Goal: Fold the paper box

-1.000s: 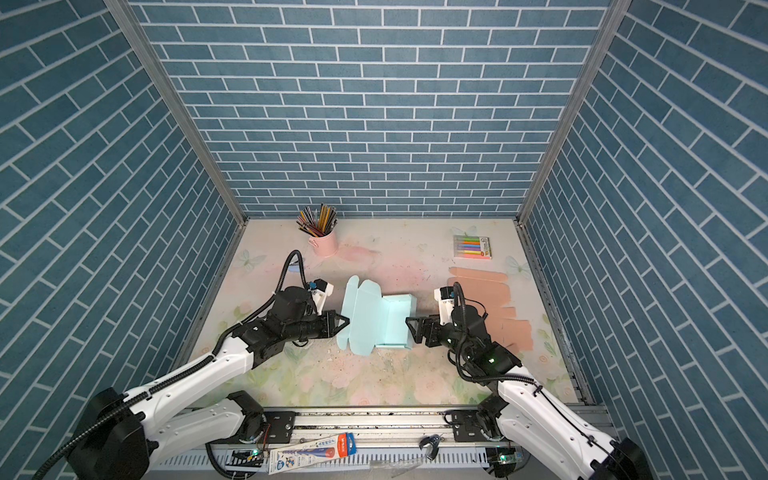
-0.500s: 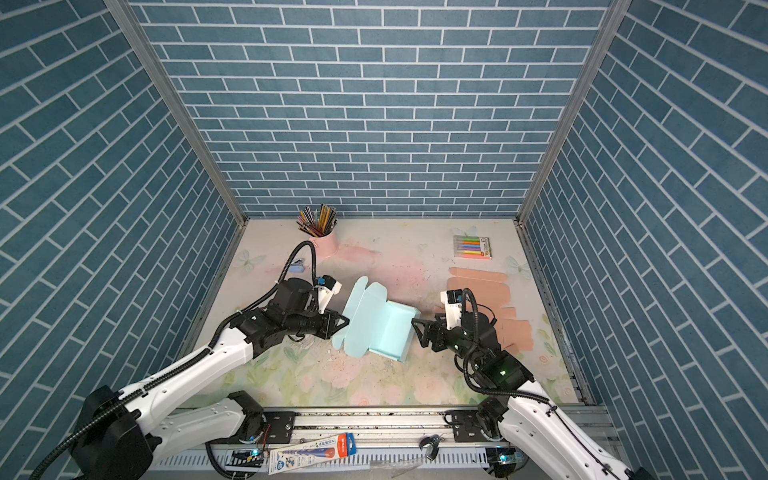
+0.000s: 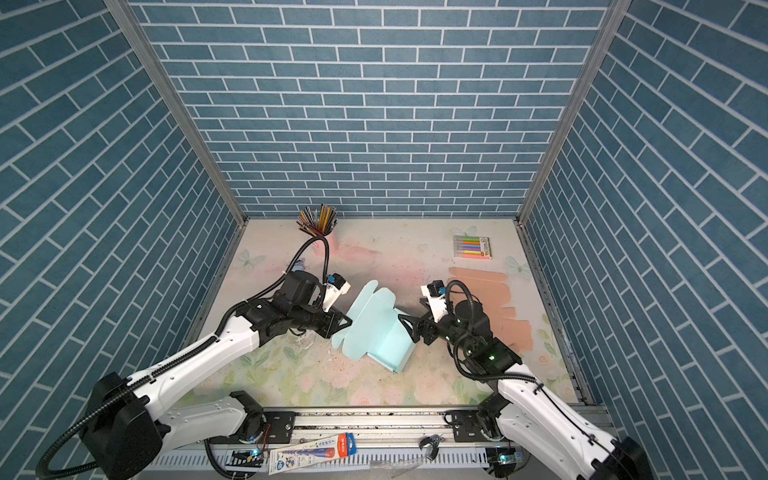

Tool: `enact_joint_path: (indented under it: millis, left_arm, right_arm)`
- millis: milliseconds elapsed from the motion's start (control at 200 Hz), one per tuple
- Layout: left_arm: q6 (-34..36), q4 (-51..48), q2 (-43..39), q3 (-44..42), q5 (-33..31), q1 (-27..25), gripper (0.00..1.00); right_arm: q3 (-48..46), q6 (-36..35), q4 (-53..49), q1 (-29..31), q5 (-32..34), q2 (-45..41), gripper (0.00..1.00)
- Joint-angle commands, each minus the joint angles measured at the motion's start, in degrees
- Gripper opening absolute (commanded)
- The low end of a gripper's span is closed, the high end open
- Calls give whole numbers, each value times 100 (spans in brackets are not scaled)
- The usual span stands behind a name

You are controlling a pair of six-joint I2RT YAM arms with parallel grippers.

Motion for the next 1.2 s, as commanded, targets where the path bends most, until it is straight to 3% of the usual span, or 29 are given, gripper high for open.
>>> enact_joint_path:
  millis: [0,205,375,555,735,1195]
  left_arm:
    - [392,-348,103,267,79,0,4]
    - [855,-777,324,706,-67,-41,4]
    - [1304,-1182,475,1040,-484,-153,4]
    - [1360,-1182,416,1175,-491,-177,4]
    - [1388,-1261,349,1163,-469,-189,4]
    - [1371,-1299,646,1223,-377,-229,4]
  right_arm:
    - [353,-762,390,-197,-637,431,88]
    - [643,-1137,661,-459,-1268,1227,88]
    - [917,-1314,766,-858,-2439,1942,88]
    - [1119,-1561,898,-1087,-2799,2526,88]
    - [1626,-2115,367,-1243,-3377,3181,87]
    - [2166,-2647,70,-1193,-3413,4071,82]
